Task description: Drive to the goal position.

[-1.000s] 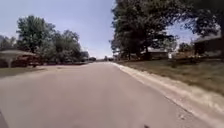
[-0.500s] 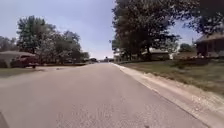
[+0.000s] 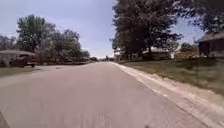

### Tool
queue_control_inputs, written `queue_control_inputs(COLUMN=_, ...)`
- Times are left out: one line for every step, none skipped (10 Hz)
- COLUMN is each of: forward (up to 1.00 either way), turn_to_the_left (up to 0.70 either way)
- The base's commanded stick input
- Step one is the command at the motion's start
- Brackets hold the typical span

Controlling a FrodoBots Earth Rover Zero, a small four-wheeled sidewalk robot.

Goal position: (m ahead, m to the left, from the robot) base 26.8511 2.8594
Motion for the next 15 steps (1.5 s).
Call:
queue_control_inputs(forward=0.7, turn_to_the_left=0.0)
queue_control_inputs(forward=0.7, turn_to_the_left=0.0)
queue_control_inputs(forward=0.7, turn_to_the_left=0.0)
queue_control_inputs(forward=0.7, turn_to_the_left=0.0)
queue_control_inputs(forward=0.7, turn_to_the_left=0.0)
queue_control_inputs(forward=0.7, turn_to_the_left=0.0)
queue_control_inputs(forward=0.7, turn_to_the_left=0.0)
queue_control_inputs(forward=0.7, turn_to_the_left=0.0)
queue_control_inputs(forward=0.7, turn_to_the_left=0.0)
queue_control_inputs(forward=0.7, turn_to_the_left=0.0)
queue_control_inputs(forward=0.7, turn_to_the_left=0.0)
queue_control_inputs(forward=0.7, turn_to_the_left=0.0)
queue_control_inputs(forward=0.7, turn_to_the_left=0.0)
queue_control_inputs(forward=0.7, turn_to_the_left=0.0)
queue_control_inputs(forward=0.7, turn_to_the_left=0.0)
